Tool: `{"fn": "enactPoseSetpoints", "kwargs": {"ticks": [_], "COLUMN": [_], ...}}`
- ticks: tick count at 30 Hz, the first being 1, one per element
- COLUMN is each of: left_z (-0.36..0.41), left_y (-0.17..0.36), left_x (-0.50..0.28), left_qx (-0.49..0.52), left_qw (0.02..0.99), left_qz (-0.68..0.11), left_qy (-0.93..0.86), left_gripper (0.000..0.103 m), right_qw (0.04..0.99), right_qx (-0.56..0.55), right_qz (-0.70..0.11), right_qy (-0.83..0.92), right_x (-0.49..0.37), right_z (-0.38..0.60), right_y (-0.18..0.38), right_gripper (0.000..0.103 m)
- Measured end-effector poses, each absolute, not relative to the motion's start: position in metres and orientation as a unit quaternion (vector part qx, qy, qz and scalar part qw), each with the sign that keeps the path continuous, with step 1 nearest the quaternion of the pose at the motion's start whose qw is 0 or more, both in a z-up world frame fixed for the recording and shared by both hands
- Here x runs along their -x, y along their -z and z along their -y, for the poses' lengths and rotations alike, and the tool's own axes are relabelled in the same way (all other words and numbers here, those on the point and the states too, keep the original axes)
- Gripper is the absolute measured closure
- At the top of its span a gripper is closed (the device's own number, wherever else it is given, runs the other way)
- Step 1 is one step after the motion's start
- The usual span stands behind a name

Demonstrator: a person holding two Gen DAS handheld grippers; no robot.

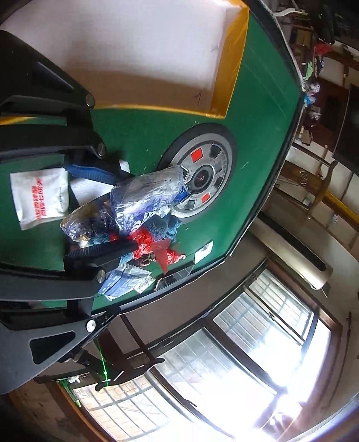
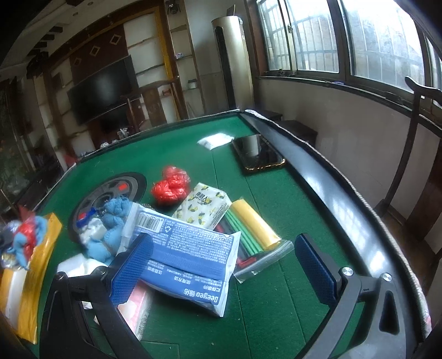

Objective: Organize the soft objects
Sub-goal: 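Grasp the clear blue-patterned bag with the left gripper while the right grasps the red bag and blue cloth, then carry both held items over the yellow-rimmed tray and open both grippers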

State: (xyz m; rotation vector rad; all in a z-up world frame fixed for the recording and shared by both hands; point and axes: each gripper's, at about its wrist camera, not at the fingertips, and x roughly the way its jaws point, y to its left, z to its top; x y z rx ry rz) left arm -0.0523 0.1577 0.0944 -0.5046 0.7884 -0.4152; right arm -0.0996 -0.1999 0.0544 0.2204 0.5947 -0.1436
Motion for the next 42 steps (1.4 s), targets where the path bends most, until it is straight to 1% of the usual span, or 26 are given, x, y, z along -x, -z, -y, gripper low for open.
{"fn": "enactPoseSetpoints", "kwargs": {"ticks": [4,8,12,16,18,19,21,22,26,32,37,42], "left_z": [-0.173,-0.172,-0.165,-0.160,-0.159,-0.159,-0.164,-0.168,-0.177,-0.217,-0.262,-0.290], "left_y": [-0.099,-0.096,-0.096,-0.095,-0.095,-0.095,-0.092,-0.090,-0.087,-0.096,-0.102,-0.077], "left_x": [0.068,0.077,0.091,0.101,0.104,0.104,0.104,0.103,0.103,0.099,0.077,0.033], "left_qx": [0.243,0.249,0.233,0.221,0.216,0.213,0.223,0.232,0.244,0.231,0.214,0.239], "left_qw": [0.878,0.877,0.877,0.875,0.876,0.877,0.875,0.872,0.872,0.887,0.897,0.880], "left_qz": [-0.362,-0.356,-0.356,-0.355,-0.353,-0.354,-0.353,-0.354,-0.354,-0.359,-0.374,-0.405], "left_qy": [0.198,0.207,0.223,0.244,0.247,0.244,0.244,0.245,0.235,0.175,0.099,0.068], "left_gripper": [0.066,0.066,0.066,0.066,0.065,0.066,0.066,0.066,0.066,0.066,0.066,0.066], "right_qw": [0.947,0.927,0.855,0.793,0.765,0.754,0.744,0.744,0.763,0.799,0.809,0.806], "right_qx": [-0.117,-0.139,-0.226,-0.279,-0.303,-0.312,-0.328,-0.333,-0.336,-0.301,-0.258,-0.211], "right_qz": [-0.300,-0.333,-0.375,-0.406,-0.420,-0.425,-0.432,-0.433,-0.427,-0.410,-0.417,-0.439], "right_qy": [0.021,-0.099,-0.278,-0.357,-0.384,-0.393,-0.390,-0.386,-0.349,-0.320,-0.326,-0.338], "right_x": [0.109,0.104,0.093,0.079,0.074,0.072,0.069,0.070,0.079,0.086,0.066,0.037], "right_z": [0.184,0.148,0.102,0.065,0.055,0.053,0.056,0.059,0.081,0.095,0.068,0.003], "right_y": [-0.071,-0.086,-0.088,-0.078,-0.069,-0.065,-0.056,-0.054,-0.053,-0.079,-0.099,-0.101], "right_gripper": [0.002,0.002,0.002,0.003,0.036,0.056,0.072,0.077,0.077,0.077,0.077,0.077]}}
